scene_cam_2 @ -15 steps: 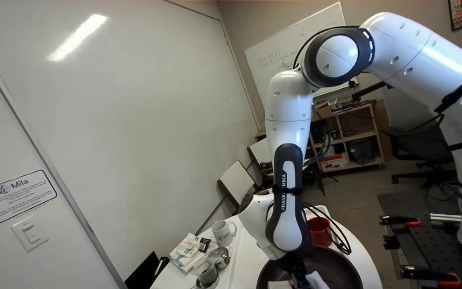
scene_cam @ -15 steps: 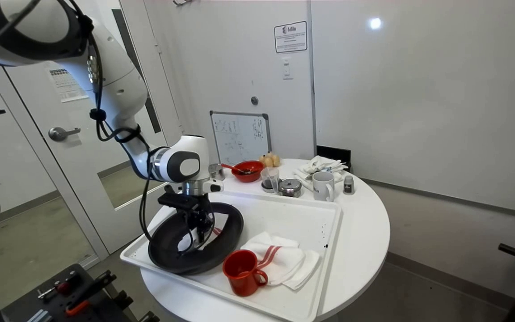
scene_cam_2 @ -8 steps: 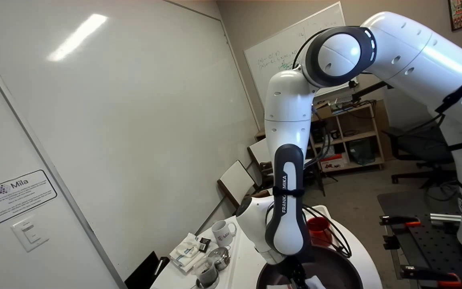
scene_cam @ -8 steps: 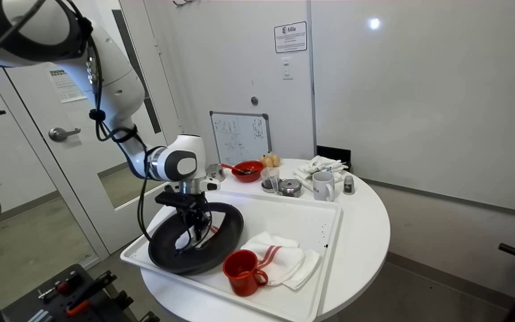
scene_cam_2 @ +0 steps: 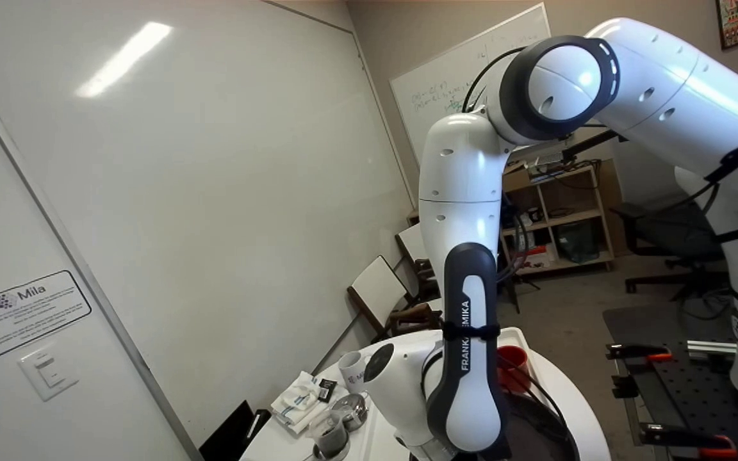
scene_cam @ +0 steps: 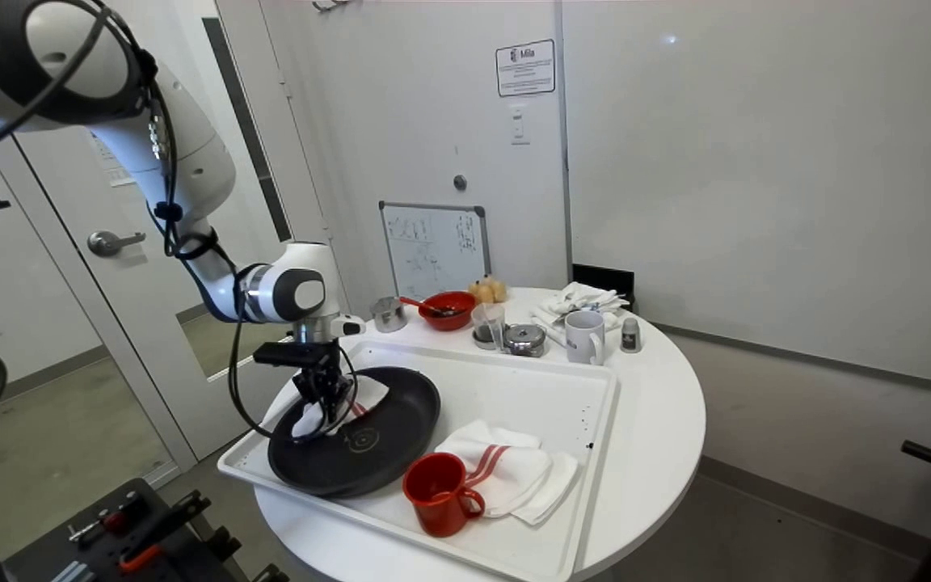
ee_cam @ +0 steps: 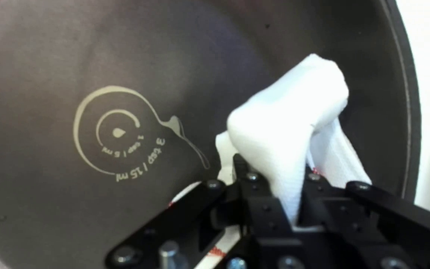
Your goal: Use the white cloth to wipe the inside of the pan
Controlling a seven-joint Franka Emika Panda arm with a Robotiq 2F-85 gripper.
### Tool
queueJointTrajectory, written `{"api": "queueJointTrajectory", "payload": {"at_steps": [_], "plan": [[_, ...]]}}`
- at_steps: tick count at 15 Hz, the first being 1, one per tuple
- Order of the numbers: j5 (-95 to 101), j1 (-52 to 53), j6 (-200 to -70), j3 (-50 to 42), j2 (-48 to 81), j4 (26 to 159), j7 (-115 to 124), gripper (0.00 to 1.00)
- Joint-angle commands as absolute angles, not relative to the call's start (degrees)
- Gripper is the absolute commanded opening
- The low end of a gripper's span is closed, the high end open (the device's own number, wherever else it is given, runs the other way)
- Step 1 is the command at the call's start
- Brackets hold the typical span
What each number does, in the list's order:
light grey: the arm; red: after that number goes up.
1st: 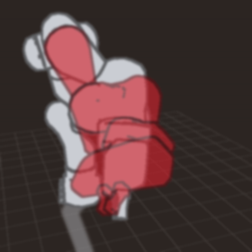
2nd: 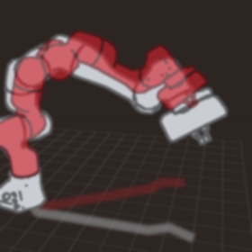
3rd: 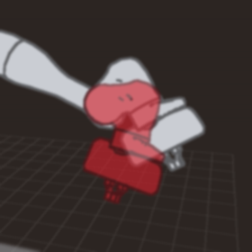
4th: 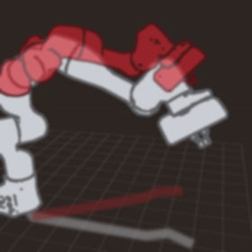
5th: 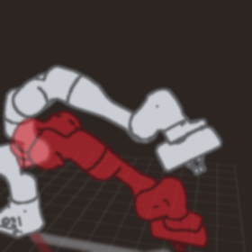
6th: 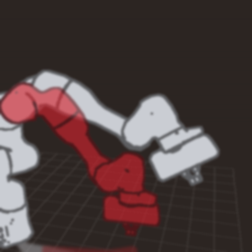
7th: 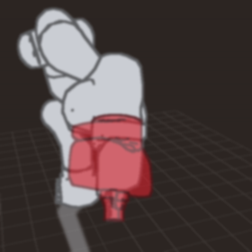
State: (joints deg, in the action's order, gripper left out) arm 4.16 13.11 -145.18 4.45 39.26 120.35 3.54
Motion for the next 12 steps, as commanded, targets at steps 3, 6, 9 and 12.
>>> {"api": "queueJointTrajectory", "payload": {"at_steps": [3, 6, 9, 12], "plan": [[4.58, 12.29, -145.34, 4.10, 41.43, 118.64, 3.12, 0.09], [4.10, 10.56, -146.28, 3.29, 40.78, 120.25, 2.89, 0.09], [4.03, 8.59, -147.68, 2.20, 39.41, 122.74, 2.86, 0.09], [4.02, 6.91, -148.61, 0.93, 38.24, 124.80, 3.50, 0.09]]}}
